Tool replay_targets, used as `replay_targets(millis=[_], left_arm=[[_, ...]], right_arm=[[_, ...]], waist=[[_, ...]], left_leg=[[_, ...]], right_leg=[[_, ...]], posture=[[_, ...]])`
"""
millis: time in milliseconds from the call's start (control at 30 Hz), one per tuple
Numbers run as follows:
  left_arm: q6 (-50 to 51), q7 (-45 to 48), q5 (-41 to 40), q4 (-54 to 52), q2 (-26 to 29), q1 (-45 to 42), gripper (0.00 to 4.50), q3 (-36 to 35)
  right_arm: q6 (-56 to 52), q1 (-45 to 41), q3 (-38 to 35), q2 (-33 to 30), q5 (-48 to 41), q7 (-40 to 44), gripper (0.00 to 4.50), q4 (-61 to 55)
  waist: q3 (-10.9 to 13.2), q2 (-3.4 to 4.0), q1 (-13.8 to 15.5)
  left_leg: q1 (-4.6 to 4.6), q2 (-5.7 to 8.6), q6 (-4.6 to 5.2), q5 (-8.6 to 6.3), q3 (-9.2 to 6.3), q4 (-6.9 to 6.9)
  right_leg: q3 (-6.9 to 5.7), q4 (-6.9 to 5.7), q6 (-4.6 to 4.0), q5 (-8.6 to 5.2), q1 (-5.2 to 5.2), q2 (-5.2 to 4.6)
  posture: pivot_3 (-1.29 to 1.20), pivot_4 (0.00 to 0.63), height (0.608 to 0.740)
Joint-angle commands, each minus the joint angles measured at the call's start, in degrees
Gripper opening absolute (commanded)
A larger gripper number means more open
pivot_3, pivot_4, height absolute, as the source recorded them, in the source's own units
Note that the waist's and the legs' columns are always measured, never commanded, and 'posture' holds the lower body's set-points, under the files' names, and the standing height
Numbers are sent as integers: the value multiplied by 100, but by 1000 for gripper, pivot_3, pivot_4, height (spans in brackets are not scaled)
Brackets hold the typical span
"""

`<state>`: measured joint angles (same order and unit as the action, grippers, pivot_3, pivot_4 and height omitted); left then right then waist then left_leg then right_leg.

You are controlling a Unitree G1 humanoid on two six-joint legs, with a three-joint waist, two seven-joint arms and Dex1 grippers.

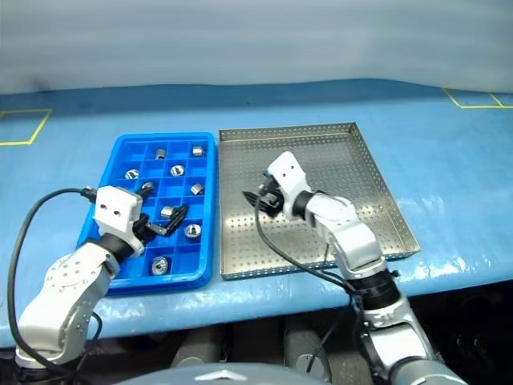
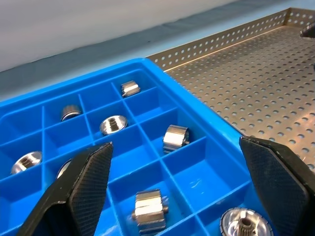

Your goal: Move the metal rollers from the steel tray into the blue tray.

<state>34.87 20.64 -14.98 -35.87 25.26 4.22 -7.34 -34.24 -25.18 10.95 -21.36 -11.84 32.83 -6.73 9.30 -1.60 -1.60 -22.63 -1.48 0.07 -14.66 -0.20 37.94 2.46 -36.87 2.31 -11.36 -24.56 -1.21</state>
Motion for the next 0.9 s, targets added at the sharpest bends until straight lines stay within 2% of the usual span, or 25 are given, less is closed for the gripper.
replay_targets(millis=[33,100,200,533,900], left_arm=[[-157,281,-340,148,-52,-224,4500,-58],[-152,333,-443,234,-104,-305,4500,-43],[-37,336,-503,249,-117,-322,4500,41],[-97,255,-291,170,20,-144,4500,212],[-137,51,-227,42,-102,-27,4500,273]], right_arm=[[260,6,-213,-201,45,149,4022,160],[420,85,-186,-277,-25,369,4491,76],[568,134,-194,-258,13,381,4491,22],[593,185,-154,-118,157,244,4491,76],[720,128,24,76,395,202,4491,209]], waist=[[0,1,-27],[1,1,-65],[1,2,-100],[1,2,-93],[1,2,-33]], left_leg=[[0,-3,0,0,0,0],[0,-3,0,0,-2,1],[0,-4,1,0,0,1],[-1,-1,1,0,6,11],[-2,0,1,0,6,11]], right_leg=[[1,-2,0,0,0,4],[3,-3,11,0,0,7],[8,-1,41,14,0,8],[16,0,39,11,1,5],[16,1,37,12,2,3]], posture=[[-28,150,740],[-33,150,740],[-42,150,740],[-24,150,740],[16,150,740]])
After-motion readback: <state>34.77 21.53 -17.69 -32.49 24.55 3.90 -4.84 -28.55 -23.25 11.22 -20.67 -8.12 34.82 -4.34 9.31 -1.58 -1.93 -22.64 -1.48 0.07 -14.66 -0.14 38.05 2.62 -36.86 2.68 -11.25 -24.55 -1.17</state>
